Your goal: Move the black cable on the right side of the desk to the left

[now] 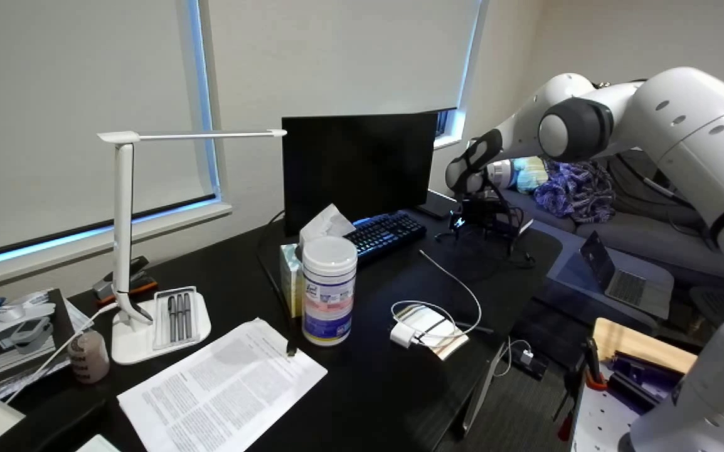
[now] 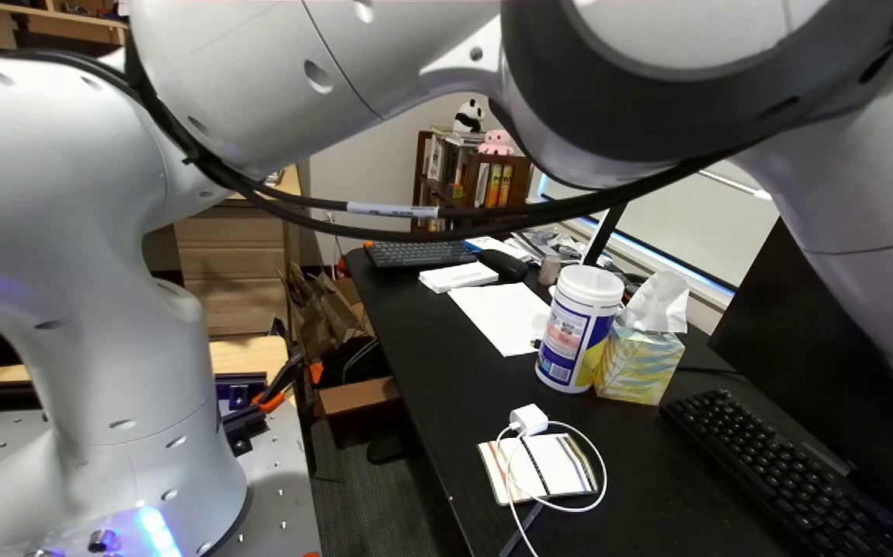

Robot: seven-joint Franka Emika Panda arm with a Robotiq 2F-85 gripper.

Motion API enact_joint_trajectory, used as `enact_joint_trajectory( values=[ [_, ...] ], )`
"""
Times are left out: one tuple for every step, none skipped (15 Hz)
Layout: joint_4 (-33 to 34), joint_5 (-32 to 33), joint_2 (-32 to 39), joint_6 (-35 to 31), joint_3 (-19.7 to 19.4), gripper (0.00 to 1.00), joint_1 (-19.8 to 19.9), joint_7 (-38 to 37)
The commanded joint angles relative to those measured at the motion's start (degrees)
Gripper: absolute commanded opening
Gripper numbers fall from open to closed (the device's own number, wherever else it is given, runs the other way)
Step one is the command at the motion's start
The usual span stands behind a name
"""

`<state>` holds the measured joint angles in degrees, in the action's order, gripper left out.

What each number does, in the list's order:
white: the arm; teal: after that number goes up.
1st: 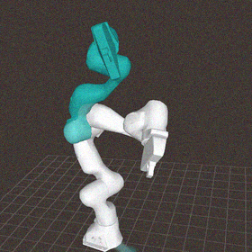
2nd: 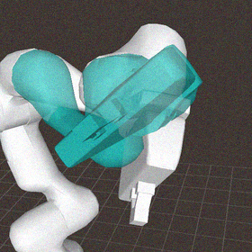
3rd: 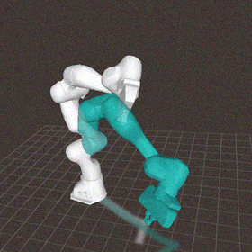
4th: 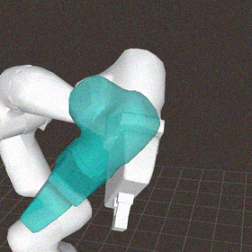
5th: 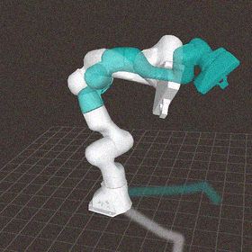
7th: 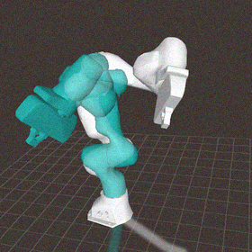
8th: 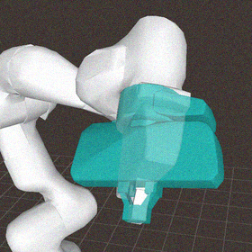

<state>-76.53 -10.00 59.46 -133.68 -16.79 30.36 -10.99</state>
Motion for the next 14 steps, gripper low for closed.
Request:
enact_joint_trajectory(
  values=[
    [-1.0, -1.4, -1.7, 0.2, 2.7, 1.0, 2.4, 4.0],
    [-1.0, -1.5, -1.9, 0.6, 3.2, 1.0, 2.8, 4.5],
    [-0.8, -1.6, -1.9, 0.9, 3.7, 1.0, 3.2, 4.7],
    [-0.7, -1.6, -2.0, 1.5, 4.1, 1.0, 3.5, 5.2],
    [-0.8, -1.7, -1.9, 1.1, 4.5, 1.0, 3.7, 5.2],
    [-0.7, -1.6, -1.8, 1.3, 4.8, 1.0, 3.8, 5.3],
    [-0.9, -1.5, -1.8, 1.1, 5.1, 1.0, 3.8, 5.7],
    [-1.0, -1.4, -1.8, 0.9, 5.2, 1.0, 3.7, 5.8],
    [-1.0, -1.3, -1.7, 0.8, 5.4, 1.0, 3.6, 5.8],
    [-1.0, -1.3, -1.7, 0.8, 5.6, 1.0, 3.5, 6.0],
    [-1.0, -1.2, -1.7, 1.1, 5.8, 1.0, 3.5, 6.2],
    [-0.9, -1.0, -1.6, 0.9, 5.7, 1.0, 3.2, 6.2],
    [-0.9, -1.0, -1.5, 0.7, 5.7, 0.79, 3.1, 6.2],
    [-1.6, -0.2, -1.9, 0.2, 5.7, 0.73, 2.9, 5.6]
  ],
)
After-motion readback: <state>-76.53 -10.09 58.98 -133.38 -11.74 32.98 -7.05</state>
